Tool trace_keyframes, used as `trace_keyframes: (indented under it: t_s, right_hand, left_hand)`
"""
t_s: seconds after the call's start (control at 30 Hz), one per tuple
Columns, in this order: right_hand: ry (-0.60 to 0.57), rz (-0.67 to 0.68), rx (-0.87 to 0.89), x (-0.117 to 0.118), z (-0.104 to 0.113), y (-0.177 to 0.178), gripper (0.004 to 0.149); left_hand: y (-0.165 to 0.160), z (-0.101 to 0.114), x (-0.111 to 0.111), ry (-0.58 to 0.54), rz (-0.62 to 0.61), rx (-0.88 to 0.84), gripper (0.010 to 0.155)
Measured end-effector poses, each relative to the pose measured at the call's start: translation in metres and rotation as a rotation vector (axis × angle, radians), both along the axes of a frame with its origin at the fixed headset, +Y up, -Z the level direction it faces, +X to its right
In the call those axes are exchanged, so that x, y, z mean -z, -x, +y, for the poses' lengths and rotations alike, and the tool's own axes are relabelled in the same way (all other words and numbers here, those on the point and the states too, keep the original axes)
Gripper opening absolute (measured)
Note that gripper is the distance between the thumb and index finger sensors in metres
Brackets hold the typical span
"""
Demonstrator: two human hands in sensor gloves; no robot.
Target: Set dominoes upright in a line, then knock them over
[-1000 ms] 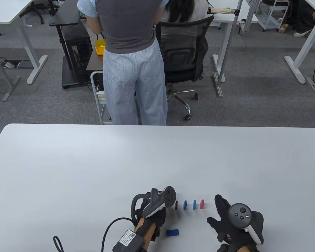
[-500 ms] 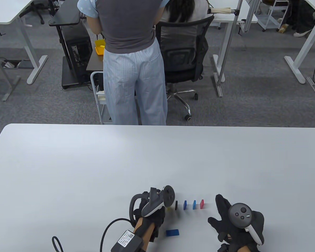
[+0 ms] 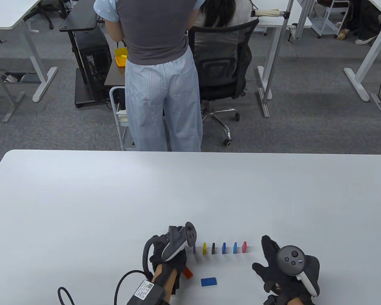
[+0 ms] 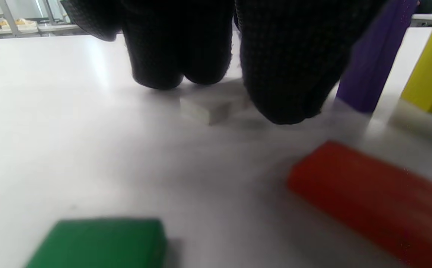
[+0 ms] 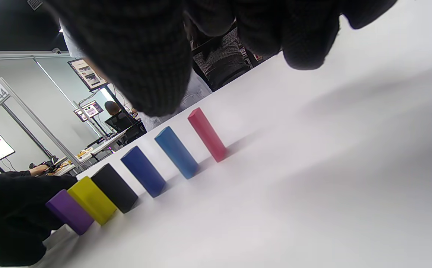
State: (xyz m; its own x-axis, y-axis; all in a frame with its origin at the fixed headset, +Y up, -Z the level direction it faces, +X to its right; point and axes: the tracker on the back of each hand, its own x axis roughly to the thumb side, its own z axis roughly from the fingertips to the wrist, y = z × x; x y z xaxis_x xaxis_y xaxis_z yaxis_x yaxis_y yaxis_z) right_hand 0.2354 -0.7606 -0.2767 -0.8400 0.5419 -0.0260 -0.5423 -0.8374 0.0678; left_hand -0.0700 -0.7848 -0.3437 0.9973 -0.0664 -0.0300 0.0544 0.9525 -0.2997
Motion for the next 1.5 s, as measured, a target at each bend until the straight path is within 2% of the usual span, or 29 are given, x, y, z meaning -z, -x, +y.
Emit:
trace_keyframes:
  t_s: [0.13, 0.3, 0.37, 0.53, 0.63, 0.8, 0.93, 1.2, 1.3, 1.4, 1.5]
  right_hand:
    - [0.01, -0.005, -0.001, 0.001, -0.002, -0.001, 0.087]
    - [0.019, -0.008, 0.0, 0.002, -0.003, -0.001, 0.087]
    - [0.016, -0.009, 0.004, 0.001, -0.003, -0.002, 0.087]
    - [0.007, -0.015, 0.024, 0.001, -0.001, -0.004, 0.086]
    - [0.01, -0.018, 0.028, 0.002, -0.001, -0.006, 0.085]
    - [0.01, -0.018, 0.027, 0.001, -0.002, -0.005, 0.084]
    - [0.008, -0.018, 0.024, 0.001, -0.001, -0.005, 0.083]
    - [0.01, -0.019, 0.022, 0.001, -0.002, -0.005, 0.083]
    - [0.011, -0.018, 0.02, 0.001, -0.002, -0.005, 0.083]
    - [0.022, -0.007, 0.028, 0.002, -0.003, -0.005, 0.083]
    - [0.024, -0.006, 0.021, 0.002, -0.004, -0.004, 0.083]
  left_hand:
    - [-0.005, 0.0, -0.003, -0.121, -0.024, 0.04, 0.072]
    - [-0.004, 0.0, -0.004, -0.137, -0.046, 0.045, 0.071]
    - [-0.001, 0.0, -0.003, -0.11, -0.026, 0.047, 0.073]
    - [0.014, 0.006, -0.002, -0.085, 0.005, -0.098, 0.068]
    - [0.024, 0.011, -0.004, -0.108, 0.013, -0.216, 0.048]
    - [0.032, 0.016, -0.007, -0.176, 0.03, -0.326, 0.046]
    - [0.031, 0.019, -0.01, -0.213, 0.02, -0.308, 0.043]
    - [0.025, 0.016, -0.01, -0.193, -0.045, -0.394, 0.037]
    - [0.025, 0.013, -0.009, -0.192, -0.056, -0.441, 0.038]
    - [0.025, 0.01, -0.007, -0.151, -0.071, -0.481, 0.065]
    - [0.024, 0.008, -0.007, -0.141, -0.086, -0.499, 0.069]
